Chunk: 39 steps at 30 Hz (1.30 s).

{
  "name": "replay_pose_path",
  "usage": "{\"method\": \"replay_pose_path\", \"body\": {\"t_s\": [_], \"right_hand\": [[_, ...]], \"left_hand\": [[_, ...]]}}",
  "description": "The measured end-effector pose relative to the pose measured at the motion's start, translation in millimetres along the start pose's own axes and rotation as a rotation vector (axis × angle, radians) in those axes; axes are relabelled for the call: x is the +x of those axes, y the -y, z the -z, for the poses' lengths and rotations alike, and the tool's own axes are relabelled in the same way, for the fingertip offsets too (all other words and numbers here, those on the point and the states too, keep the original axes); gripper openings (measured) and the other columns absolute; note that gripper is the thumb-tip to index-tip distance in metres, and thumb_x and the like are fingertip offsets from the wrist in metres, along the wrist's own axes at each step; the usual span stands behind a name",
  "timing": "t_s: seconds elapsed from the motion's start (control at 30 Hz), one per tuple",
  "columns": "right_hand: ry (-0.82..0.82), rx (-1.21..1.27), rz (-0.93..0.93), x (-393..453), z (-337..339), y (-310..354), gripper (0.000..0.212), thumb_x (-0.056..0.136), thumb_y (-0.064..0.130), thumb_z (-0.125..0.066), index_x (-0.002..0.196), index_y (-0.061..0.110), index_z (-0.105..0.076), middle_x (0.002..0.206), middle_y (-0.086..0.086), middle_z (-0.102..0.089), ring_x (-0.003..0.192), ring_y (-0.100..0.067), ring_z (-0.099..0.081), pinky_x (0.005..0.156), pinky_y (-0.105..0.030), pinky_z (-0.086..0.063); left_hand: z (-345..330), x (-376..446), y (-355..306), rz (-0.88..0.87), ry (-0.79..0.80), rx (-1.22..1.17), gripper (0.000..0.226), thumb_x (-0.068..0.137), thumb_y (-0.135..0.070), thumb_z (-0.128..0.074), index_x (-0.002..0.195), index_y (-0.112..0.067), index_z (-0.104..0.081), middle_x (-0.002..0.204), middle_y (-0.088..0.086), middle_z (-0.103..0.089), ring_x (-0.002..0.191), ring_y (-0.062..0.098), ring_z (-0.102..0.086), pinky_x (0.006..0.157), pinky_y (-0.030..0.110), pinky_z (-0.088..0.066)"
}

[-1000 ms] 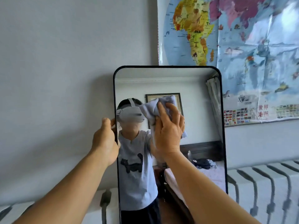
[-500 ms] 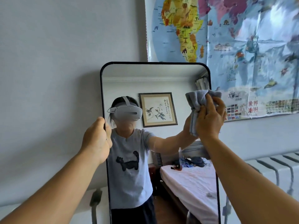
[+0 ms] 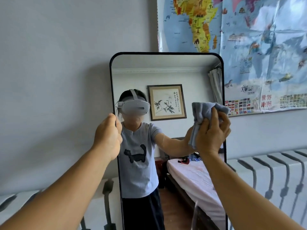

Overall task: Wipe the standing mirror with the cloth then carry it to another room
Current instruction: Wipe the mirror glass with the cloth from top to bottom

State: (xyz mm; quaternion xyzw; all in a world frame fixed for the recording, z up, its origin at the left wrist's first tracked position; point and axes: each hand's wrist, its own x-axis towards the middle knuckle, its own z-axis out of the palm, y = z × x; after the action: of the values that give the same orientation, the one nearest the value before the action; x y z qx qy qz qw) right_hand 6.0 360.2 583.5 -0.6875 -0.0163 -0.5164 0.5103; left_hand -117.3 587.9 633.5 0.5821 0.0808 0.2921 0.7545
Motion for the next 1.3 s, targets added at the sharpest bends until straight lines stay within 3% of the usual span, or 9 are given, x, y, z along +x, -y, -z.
{"method": "replay_pose_path", "body": {"t_s": [0.17, 0.3, 0.63, 0.73, 0.87, 1.0, 1.1, 1.13, 1.3], "right_hand": [[0.166, -0.001, 0.209, -69, -19, 46, 0.041, 0.091, 0.032, -0.045, 0.13, 0.025, -0.05, 0.13, -0.011, -0.048, 0.109, -0.022, -0.038, 0.081, -0.015, -0.014], [0.372, 0.032, 0.304, -139, -30, 82, 0.041, 0.089, 0.036, -0.044, 0.129, 0.029, -0.052, 0.13, -0.009, -0.05, 0.105, -0.028, -0.045, 0.086, -0.028, -0.025], [0.451, 0.149, 0.46, -192, -36, 105, 0.036, 0.085, 0.021, -0.054, 0.12, 0.019, -0.06, 0.122, -0.009, -0.055, 0.104, -0.027, -0.045, 0.09, -0.04, -0.043], [0.461, 0.103, 0.528, -179, -33, 91, 0.042, 0.079, 0.014, -0.064, 0.12, 0.019, -0.061, 0.121, -0.013, -0.058, 0.097, -0.035, -0.054, 0.085, -0.045, -0.047], [0.363, 0.058, 0.428, -149, -21, 61, 0.04, 0.083, 0.023, -0.057, 0.123, 0.021, -0.058, 0.126, -0.014, -0.053, 0.101, -0.032, -0.048, 0.087, -0.042, -0.042], [0.18, 0.078, 0.209, -112, -4, 23, 0.038, 0.091, 0.03, -0.042, 0.122, 0.018, -0.06, 0.127, -0.014, -0.051, 0.107, -0.026, -0.04, 0.092, -0.031, -0.032], [0.091, 0.054, 0.033, -81, 10, -12, 0.034, 0.093, 0.021, -0.045, 0.126, 0.021, -0.056, 0.132, -0.012, -0.045, 0.113, -0.033, -0.039, 0.095, -0.023, -0.021], [0.068, 0.063, -0.026, -72, 16, -23, 0.034, 0.094, 0.019, -0.046, 0.127, 0.023, -0.054, 0.134, -0.01, -0.043, 0.117, -0.032, -0.038, 0.097, -0.024, -0.021], [0.027, 0.126, -0.193, -51, 39, -49, 0.032, 0.093, 0.011, -0.049, 0.123, 0.021, -0.056, 0.13, -0.014, -0.037, 0.118, -0.029, -0.042, 0.106, -0.032, -0.031]], "left_hand": [[19, -25, 17, -0.007, 0.024, 0.141, 0.023, 0.092, -0.032, -0.039, 0.071, -0.022, -0.041, 0.074, 0.008, -0.03, 0.058, 0.016, -0.026, 0.062, 0.032, -0.023], [29, -40, 32, 0.072, 0.088, 0.069, 0.038, 0.098, -0.038, -0.032, 0.087, -0.016, -0.061, 0.082, 0.0, -0.068, 0.08, 0.009, -0.062, 0.076, 0.029, -0.043], [49, -46, 42, 0.155, 0.109, -0.062, 0.064, 0.095, -0.053, -0.021, 0.114, -0.011, -0.064, 0.113, 0.018, -0.068, 0.106, 0.027, -0.064, 0.097, 0.04, -0.047], [45, -46, 42, 0.142, 0.091, -0.055, 0.067, 0.094, -0.057, -0.019, 0.114, -0.01, -0.063, 0.11, 0.017, -0.069, 0.104, 0.025, -0.064, 0.084, 0.033, -0.05], [41, -41, 48, 0.128, 0.07, -0.015, 0.049, 0.095, -0.052, -0.029, 0.092, -0.019, -0.065, 0.079, -0.002, -0.076, 0.077, 0.01, -0.07, 0.062, 0.021, -0.052], [39, -36, 56, 0.075, -0.081, 0.192, 0.018, 0.089, -0.038, -0.053, 0.083, -0.025, -0.064, 0.107, 0.008, -0.068, 0.099, 0.022, -0.061, 0.093, 0.038, -0.047], [38, -35, 60, 0.036, -0.111, 0.238, 0.03, 0.085, -0.035, -0.055, 0.091, -0.007, -0.065, 0.096, 0.016, -0.064, 0.108, 0.034, -0.058, 0.086, 0.037, -0.046], [38, -35, 62, 0.015, -0.111, 0.252, 0.032, 0.085, -0.035, -0.054, 0.087, -0.004, -0.061, 0.085, 0.016, -0.057, 0.082, 0.027, -0.054, 0.076, 0.034, -0.043], [38, -34, 69, -0.004, -0.105, 0.269, 0.026, 0.085, -0.036, -0.05, 0.077, -0.011, -0.05, 0.081, 0.01, -0.041, 0.076, 0.023, -0.033, 0.066, 0.034, -0.027]]}}
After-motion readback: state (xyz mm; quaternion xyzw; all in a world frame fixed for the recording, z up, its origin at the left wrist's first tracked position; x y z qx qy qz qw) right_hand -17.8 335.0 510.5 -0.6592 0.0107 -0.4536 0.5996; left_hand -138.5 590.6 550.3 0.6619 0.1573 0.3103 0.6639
